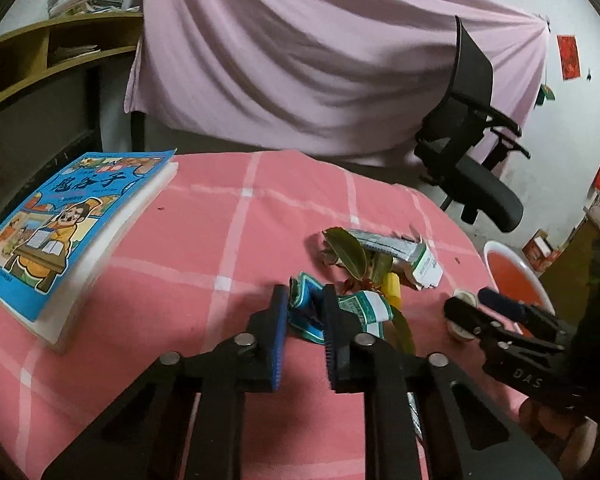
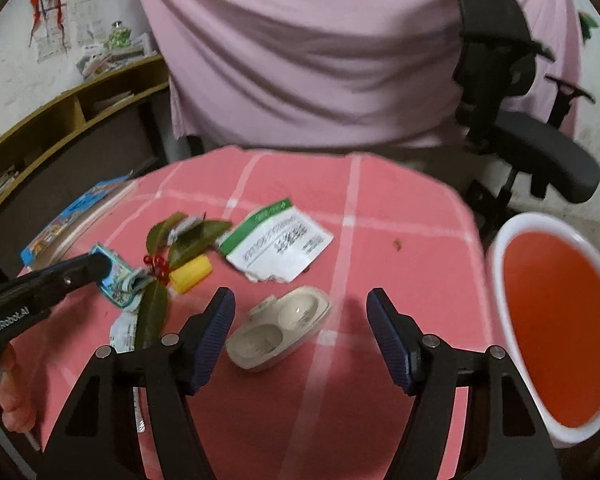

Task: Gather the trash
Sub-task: 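Grasp the teal wrapper with the left tool while the right tool grasps the white tray, then carry the white tray over the bucket and open the right tool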

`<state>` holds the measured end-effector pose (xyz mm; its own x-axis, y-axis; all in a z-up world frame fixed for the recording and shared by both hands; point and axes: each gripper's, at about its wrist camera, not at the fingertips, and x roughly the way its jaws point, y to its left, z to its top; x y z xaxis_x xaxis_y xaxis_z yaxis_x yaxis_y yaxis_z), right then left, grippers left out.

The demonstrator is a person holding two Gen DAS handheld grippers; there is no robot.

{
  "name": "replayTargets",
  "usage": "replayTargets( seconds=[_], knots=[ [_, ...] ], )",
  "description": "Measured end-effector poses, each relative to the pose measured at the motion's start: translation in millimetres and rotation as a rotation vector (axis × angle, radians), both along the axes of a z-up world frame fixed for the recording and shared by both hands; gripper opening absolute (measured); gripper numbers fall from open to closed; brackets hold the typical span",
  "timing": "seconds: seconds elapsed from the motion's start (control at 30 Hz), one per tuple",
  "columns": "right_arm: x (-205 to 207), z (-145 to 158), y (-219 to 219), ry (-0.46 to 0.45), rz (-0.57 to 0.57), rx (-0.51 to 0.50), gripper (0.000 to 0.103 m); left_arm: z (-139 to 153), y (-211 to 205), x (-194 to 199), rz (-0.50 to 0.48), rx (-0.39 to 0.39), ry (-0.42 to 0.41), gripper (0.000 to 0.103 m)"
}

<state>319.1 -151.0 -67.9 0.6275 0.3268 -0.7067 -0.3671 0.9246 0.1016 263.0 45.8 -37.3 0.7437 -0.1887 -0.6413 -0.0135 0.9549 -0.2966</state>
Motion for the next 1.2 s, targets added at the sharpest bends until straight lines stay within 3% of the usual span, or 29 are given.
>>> replayTargets(
  seconds=[0.07,0.13,0.43,0.73,1.03,1.2],
  knots=[
    [2,-3,-1,0.028,0.011,0.014,0.048,0,4,-1,0.005,-0.021,-0.001,0.010],
    [3,-5,0,0.046,0.028,0.029,0.041,0,6,-3,0.008,-0.033,-0.002,0.009],
    [-12,5,4,-0.023,0.085,0.051,0.039,18,9,-31,0.058,-0.023,-0.122,0.005],
    [-50,33,-4,-0.295,0.084,0.101,0.039,44,-24,-74,0.061,0.083,-0.330,0.005],
    [-91,58,-25,-0.570,0.061,0.186,0.039,79,-49,-86,0.056,0.094,-0.420,0.005],
    [-96,65,-54,-0.626,-0.035,0.205,0.039,95,-71,-87,0.030,0.105,-0.445,0.005]
  ],
)
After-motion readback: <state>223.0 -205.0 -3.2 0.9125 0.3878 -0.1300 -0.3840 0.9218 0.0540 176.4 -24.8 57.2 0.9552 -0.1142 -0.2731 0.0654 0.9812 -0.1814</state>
